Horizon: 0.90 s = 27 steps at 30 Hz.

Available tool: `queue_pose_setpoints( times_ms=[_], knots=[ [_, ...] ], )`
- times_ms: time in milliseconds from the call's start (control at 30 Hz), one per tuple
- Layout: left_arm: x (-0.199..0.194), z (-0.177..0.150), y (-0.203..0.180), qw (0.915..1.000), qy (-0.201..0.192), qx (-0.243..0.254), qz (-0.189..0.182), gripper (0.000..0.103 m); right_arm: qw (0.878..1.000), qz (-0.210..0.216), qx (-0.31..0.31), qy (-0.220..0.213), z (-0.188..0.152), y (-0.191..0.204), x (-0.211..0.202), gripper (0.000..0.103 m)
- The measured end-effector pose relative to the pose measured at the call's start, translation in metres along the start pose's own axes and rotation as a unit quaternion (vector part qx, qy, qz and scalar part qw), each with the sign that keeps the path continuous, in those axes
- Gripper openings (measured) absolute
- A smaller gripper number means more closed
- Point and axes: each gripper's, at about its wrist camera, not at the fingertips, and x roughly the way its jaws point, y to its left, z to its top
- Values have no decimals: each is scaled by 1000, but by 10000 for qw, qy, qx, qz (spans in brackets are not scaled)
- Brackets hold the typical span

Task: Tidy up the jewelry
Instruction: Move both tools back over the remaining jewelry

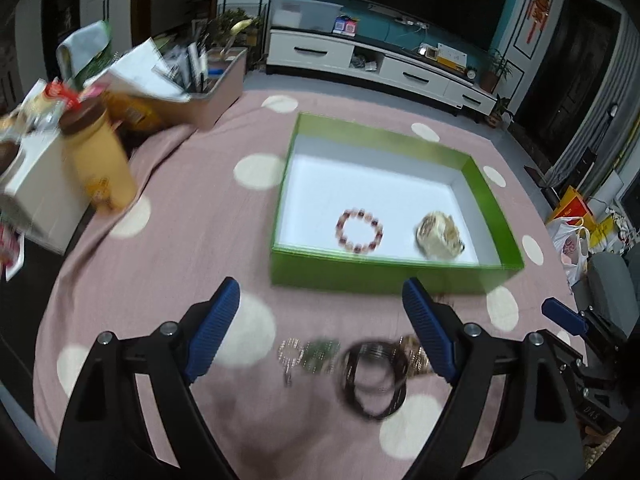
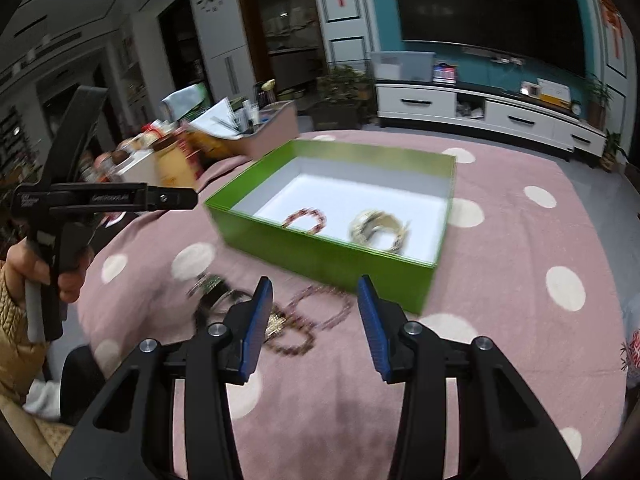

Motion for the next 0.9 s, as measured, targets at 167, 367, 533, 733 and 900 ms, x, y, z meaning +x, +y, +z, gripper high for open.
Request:
queue_pose_setpoints(
  times_ms=[167,367,533,733,900],
  knots=[
    [-6,-35,17,9995,224,-219,-46,85,9991,118,-351,192,-12,30,2,44],
    [-1,-78,23,9977,650,-173,-79,85,9959,268,-752,436,-24,60,18,44],
    [3,-93,26,9968,745,-246,-143,85,9904,327,-1216,577,-25,79,38,44],
    [5,-96,30,9963,784,-288,-180,85,9773,386,-1969,681,-12,99,65,42],
    [10,-98,29,9959,829,-259,-233,85,9586,415,-2636,990,-11,112,89,28]
  ],
)
